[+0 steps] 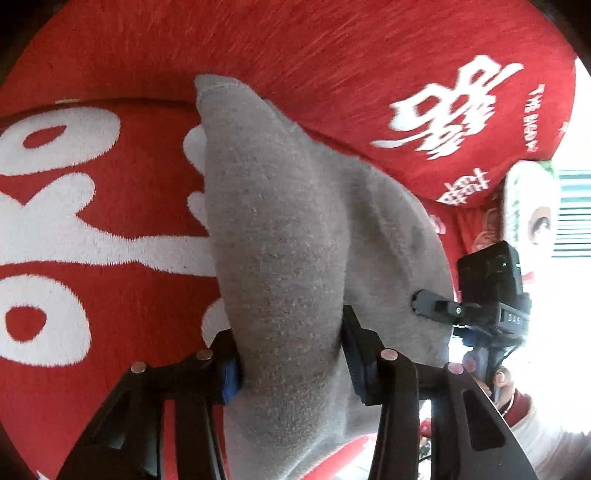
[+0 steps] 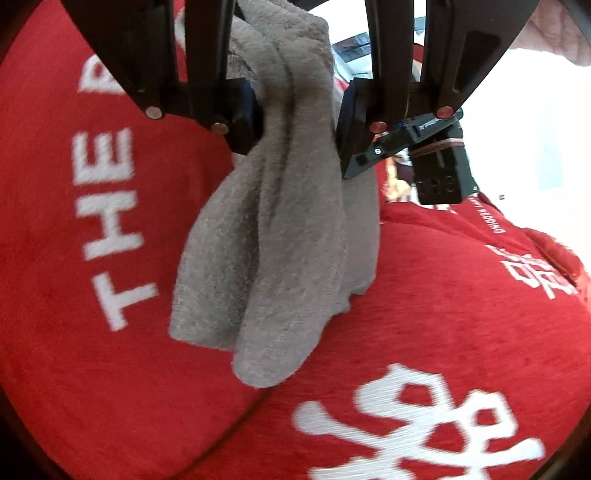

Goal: Fold small clothes

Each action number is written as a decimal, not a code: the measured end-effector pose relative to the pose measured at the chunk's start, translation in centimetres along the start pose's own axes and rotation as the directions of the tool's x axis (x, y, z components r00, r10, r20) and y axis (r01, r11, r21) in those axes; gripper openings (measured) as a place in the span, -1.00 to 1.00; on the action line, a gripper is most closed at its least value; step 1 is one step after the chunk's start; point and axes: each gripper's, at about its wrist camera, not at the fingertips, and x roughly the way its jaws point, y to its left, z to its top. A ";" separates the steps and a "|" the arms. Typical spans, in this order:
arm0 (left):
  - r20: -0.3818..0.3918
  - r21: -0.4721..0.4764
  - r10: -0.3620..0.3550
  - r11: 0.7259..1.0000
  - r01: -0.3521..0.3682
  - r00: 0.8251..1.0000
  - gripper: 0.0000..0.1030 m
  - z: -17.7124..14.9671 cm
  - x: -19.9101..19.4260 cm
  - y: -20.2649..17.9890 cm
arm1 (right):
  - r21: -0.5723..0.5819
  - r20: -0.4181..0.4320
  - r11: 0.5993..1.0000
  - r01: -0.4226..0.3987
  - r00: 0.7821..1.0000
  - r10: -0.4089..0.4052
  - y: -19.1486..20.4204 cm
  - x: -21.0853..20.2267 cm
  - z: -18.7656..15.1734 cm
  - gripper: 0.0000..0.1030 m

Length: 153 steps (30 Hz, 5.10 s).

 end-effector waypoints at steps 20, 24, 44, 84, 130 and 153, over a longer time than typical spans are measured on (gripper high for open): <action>0.068 0.005 0.099 0.995 -0.100 0.993 -0.08 -9.2 -10.2 6.0 | -0.033 -0.093 0.997 -0.076 0.993 0.073 6.2 6.1 -9.1 -0.27; 0.038 -0.024 0.248 0.969 -0.247 0.968 -0.08 -10.5 -8.8 9.1 | -0.023 -0.128 1.000 -0.021 0.992 0.018 5.3 9.7 -9.2 -0.29; 0.153 -0.020 0.427 0.903 -0.429 0.891 1.00 -13.5 -13.1 6.5 | -0.193 0.053 0.875 0.444 0.895 -0.442 10.9 5.6 -12.6 -0.78; 0.038 -0.015 0.535 0.845 -0.535 0.844 1.00 -15.3 -9.7 6.1 | -0.259 0.014 0.708 0.657 0.736 -0.677 7.1 9.1 -17.8 -1.00; 0.012 -0.011 0.565 0.825 -0.565 0.825 1.00 -16.6 -11.1 4.6 | -0.084 0.048 0.756 0.649 0.761 -0.647 8.6 4.4 -18.8 -0.70; 0.029 -0.048 0.605 0.796 -0.603 0.796 1.00 -15.3 -13.4 2.6 | -0.250 0.145 0.591 0.767 0.633 -0.760 17.6 9.5 -18.3 0.99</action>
